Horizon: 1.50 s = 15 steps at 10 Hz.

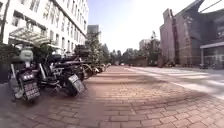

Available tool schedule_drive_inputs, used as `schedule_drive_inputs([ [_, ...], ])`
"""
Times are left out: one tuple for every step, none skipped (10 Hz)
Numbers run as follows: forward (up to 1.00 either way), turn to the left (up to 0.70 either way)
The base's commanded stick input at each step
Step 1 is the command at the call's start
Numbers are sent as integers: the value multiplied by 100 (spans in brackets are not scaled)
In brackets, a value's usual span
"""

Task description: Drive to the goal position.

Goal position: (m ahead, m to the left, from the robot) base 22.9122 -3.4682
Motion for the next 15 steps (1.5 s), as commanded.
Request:
schedule_drive_inputs([
  [70,8],
  [70,14],
  [70,14],
  [70,11],
  [70,2],
  [70,0],
  [70,0],
  [70,0],
  [70,0],
  [70,0],
  [70,0],
  [70,0],
  [70,0],
  [70,0],
  [70,0],
])
